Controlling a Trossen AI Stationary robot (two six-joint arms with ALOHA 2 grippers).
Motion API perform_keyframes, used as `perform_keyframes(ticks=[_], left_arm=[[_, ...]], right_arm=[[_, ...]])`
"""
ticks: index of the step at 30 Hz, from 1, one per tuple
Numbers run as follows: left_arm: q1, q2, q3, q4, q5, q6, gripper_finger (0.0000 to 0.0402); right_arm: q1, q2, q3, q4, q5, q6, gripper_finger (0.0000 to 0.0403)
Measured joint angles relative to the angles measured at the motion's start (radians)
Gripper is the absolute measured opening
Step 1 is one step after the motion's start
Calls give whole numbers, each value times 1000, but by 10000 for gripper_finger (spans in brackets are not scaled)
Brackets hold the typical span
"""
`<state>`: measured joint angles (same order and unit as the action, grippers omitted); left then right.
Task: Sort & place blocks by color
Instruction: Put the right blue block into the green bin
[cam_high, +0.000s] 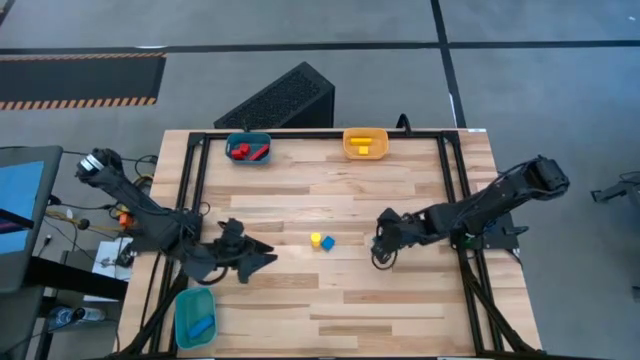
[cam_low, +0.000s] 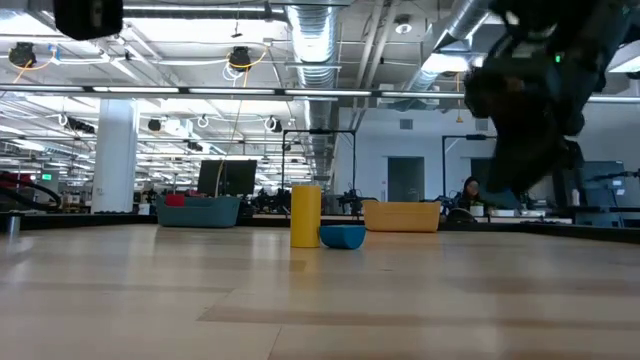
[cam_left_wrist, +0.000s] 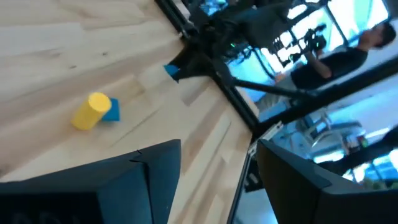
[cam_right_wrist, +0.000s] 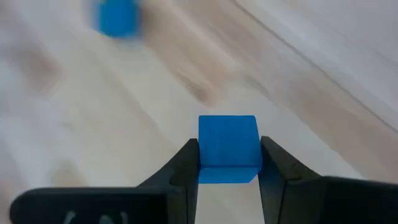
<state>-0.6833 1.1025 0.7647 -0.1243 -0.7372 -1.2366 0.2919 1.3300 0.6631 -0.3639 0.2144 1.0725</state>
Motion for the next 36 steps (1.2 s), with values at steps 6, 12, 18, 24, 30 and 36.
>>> perform_keyframes(ticks=[6, 12, 18, 24, 30, 36], left_arm=[[58, 165, 1, 269, 96, -2, 217], [94, 272, 0, 372, 102, -100, 233], [110, 357, 0, 482, 102, -154, 233], [159, 429, 46, 534, 109, -160, 233], [251, 496, 147, 534, 246, -83, 233], [326, 520, 216, 532, 320, -19, 233]], right_arm=[[102, 21, 1, 152, 104, 4, 113], [153, 19, 0, 308, 169, -122, 113], [172, 19, 0, 529, 227, -387, 113], [148, 19, 0, 685, 233, -604, 113], [138, 19, 21, 780, 224, -706, 113], [166, 19, 80, 679, 206, -787, 113]])
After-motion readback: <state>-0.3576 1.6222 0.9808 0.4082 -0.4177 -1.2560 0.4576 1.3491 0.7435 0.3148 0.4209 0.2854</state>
